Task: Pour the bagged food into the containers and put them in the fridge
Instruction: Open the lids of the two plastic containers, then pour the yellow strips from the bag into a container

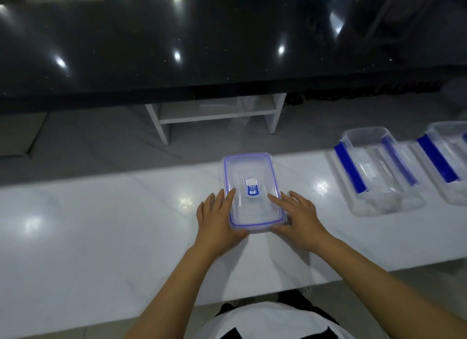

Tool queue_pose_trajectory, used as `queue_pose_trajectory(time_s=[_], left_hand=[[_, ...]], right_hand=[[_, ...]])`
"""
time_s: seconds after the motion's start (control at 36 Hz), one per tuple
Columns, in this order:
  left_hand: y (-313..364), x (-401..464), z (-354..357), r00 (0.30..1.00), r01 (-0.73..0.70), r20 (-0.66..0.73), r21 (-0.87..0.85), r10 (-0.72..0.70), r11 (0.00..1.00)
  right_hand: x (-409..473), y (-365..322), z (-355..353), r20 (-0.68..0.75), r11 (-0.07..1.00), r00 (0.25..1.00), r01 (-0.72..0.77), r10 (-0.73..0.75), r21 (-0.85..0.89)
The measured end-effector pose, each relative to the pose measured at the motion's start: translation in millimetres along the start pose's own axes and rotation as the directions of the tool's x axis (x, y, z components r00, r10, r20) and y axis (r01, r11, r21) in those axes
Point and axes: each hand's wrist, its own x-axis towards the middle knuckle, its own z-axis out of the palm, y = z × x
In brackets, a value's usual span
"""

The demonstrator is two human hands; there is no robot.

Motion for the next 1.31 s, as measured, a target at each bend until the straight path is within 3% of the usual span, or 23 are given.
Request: queue_pose_trajectory(time_s=[0.14,0.33,0.5,0.64,0.78,0.97,1.31], left_hand=[[-5.3,9.1,-4.4,1.000,0.017,0.013,0.002,-0.017,1.000],[1.6,2.3,-7.7,0.999,0.014,0.043,0.012,-0.014,1.000],[40.0,-16.0,-16.6,0.987,-0.161,-0.034,-0.098,0.158,0.982],[95.5,-23.9,-2.4,0.961,-0.274,0.010,-0.090,0.276,0.957],[159.9,-29.1,28.1,0.927,-0.375,0.062,0.082,0.371,0.923],[263.7,-35.6,87.8,0.875,-0.485,0.114,0.204,0.471,0.851],[452.1,-37.6,195.0,0.777,-0.629,0.178,0.193,0.604,0.753]], right_hand=[[8.1,-2.9,2.6,-0.014,1.000,1.000,-0.025,0.025,0.018],[-3.7,6.0,4.7,0.011,0.992,0.998,-0.055,0.057,-0.113],[-45.9,33.9,-2.8,0.045,0.970,0.981,-0.177,0.187,-0.169],[-78.9,70.1,-14.8,0.048,0.939,0.959,-0.262,0.279,-0.223],[-117.2,104.5,-31.7,-0.018,0.904,0.920,-0.387,0.391,-0.183],[-201.1,170.7,-100.2,-0.180,0.909,0.896,-0.417,0.407,-0.020],[-341.3,323.7,-207.5,-0.343,0.865,0.795,-0.472,0.501,0.169]])
